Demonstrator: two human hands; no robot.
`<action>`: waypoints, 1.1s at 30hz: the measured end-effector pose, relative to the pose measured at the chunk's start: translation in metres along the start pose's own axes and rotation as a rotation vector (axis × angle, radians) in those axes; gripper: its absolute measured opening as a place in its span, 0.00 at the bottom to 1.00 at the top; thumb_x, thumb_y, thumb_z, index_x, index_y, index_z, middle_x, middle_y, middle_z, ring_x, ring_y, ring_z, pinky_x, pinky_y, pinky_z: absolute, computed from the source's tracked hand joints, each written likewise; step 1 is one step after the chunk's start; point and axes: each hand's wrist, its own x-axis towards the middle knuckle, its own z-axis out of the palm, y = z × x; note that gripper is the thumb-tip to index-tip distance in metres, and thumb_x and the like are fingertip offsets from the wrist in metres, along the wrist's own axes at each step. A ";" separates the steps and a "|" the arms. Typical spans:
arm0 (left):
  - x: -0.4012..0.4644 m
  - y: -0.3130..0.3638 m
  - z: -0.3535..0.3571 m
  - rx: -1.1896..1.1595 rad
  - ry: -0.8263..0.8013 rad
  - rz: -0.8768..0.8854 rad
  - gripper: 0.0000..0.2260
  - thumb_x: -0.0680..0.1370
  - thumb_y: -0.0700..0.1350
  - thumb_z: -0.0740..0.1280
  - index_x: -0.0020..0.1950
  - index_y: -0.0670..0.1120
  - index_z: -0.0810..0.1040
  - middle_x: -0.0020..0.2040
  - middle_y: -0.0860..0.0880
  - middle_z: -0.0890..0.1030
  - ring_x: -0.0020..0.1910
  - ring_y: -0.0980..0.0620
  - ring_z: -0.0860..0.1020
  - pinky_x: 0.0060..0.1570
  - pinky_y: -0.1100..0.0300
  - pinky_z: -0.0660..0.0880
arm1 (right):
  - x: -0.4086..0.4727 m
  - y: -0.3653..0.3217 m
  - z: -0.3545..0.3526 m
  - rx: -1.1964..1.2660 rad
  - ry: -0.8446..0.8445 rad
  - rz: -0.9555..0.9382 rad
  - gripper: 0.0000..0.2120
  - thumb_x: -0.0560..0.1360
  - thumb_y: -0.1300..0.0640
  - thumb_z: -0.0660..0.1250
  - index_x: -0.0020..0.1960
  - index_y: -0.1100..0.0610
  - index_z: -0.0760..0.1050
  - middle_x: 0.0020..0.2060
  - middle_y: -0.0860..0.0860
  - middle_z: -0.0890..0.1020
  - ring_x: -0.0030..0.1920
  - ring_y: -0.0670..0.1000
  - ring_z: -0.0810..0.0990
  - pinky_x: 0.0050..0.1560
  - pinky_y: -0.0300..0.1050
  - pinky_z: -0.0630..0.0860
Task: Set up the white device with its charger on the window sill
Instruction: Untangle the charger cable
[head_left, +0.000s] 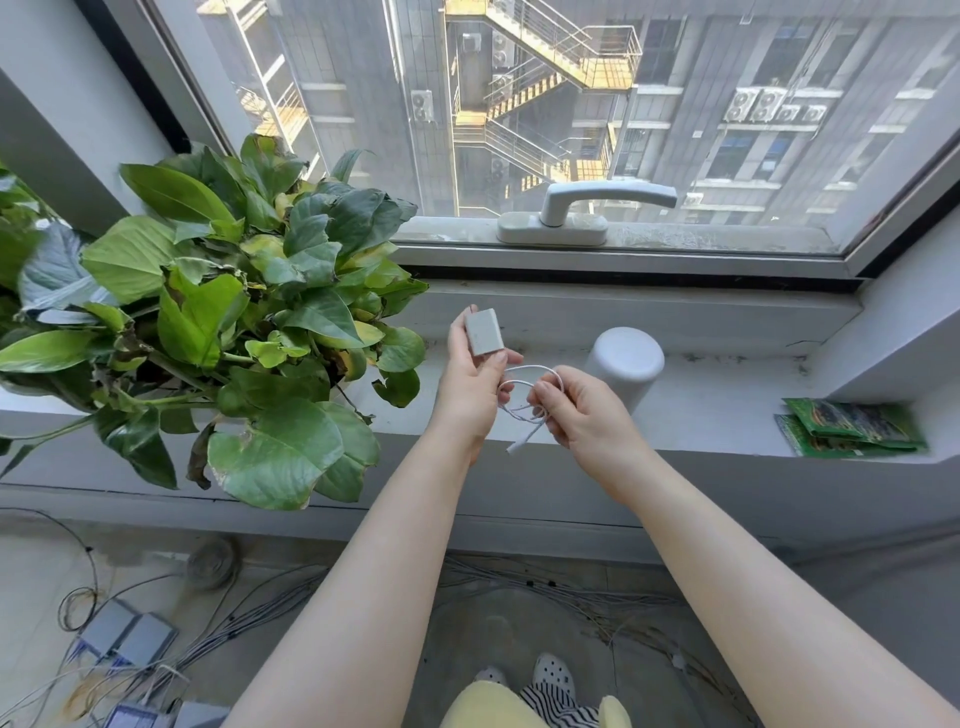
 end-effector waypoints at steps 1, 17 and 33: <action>-0.001 0.000 0.002 0.030 -0.021 0.002 0.24 0.81 0.36 0.56 0.74 0.55 0.58 0.41 0.49 0.78 0.33 0.56 0.70 0.32 0.67 0.69 | 0.001 0.000 0.002 0.006 0.013 0.011 0.12 0.81 0.57 0.57 0.39 0.55 0.71 0.32 0.53 0.74 0.28 0.47 0.67 0.31 0.40 0.64; 0.003 0.006 0.003 -0.101 -0.065 -0.009 0.17 0.83 0.39 0.52 0.71 0.48 0.59 0.41 0.46 0.83 0.38 0.56 0.82 0.42 0.61 0.79 | 0.004 -0.004 -0.010 0.218 -0.041 0.210 0.14 0.80 0.54 0.59 0.37 0.55 0.74 0.33 0.50 0.80 0.25 0.45 0.65 0.26 0.33 0.62; 0.008 0.008 -0.005 -0.288 0.204 -0.031 0.16 0.82 0.39 0.53 0.70 0.48 0.61 0.32 0.52 0.80 0.35 0.54 0.79 0.35 0.62 0.77 | -0.003 0.000 -0.031 0.513 0.222 0.043 0.11 0.74 0.59 0.58 0.33 0.55 0.68 0.19 0.46 0.61 0.22 0.45 0.55 0.23 0.36 0.53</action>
